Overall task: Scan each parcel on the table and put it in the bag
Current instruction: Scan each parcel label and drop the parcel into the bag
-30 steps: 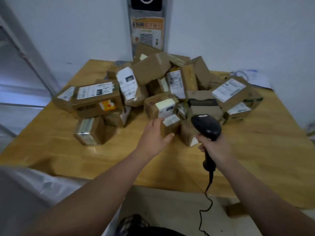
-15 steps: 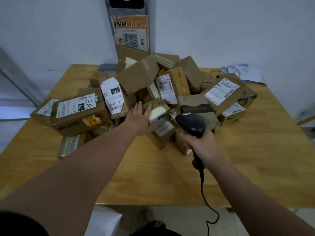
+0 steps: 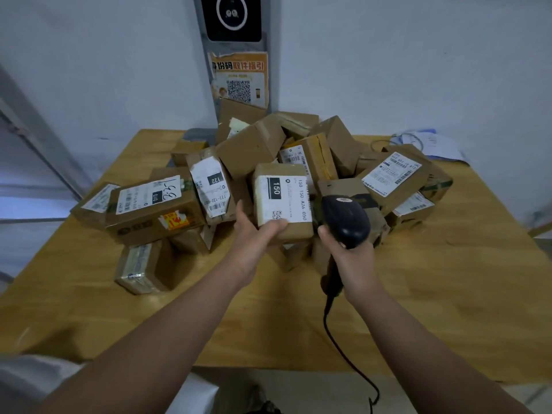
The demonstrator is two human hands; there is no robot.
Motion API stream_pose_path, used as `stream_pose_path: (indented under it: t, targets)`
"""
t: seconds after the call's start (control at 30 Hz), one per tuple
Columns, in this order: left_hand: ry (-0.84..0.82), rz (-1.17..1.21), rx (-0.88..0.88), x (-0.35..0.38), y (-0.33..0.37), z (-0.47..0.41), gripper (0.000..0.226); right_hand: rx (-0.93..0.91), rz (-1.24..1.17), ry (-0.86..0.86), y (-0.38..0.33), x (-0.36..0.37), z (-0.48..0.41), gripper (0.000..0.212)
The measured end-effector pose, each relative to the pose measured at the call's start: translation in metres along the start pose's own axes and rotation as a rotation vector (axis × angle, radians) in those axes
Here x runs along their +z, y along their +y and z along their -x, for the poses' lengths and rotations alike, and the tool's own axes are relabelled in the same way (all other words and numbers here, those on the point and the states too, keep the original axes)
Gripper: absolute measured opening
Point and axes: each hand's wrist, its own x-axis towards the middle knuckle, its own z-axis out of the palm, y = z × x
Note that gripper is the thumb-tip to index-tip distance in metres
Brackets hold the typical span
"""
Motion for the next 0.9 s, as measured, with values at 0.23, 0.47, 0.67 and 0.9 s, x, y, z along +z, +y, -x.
stream_pose_path:
  t: [0.23, 0.47, 0.67, 0.9]
  targets:
    - [-0.256, 0.070, 0.027, 0.015, -0.009, 0.040, 0.105, 0.010, -0.344, -0.229, -0.010, 0.005, 0.015, 0.029]
    - [0.060, 0.013, -0.101, -0.023, 0.047, 0.040, 0.083, -0.138, 0.274, -0.340, -0.013, -0.027, 0.014, 0.038]
    - [-0.258, -0.439, -0.171, -0.033, 0.057, 0.057, 0.063, -0.192, 0.561, -0.449, -0.027, -0.031, 0.019, 0.056]
    - [-0.514, -0.595, 0.004, -0.046, 0.050, 0.068, 0.103, -0.127, 0.500, -0.640, -0.066, -0.046, 0.026, 0.037]
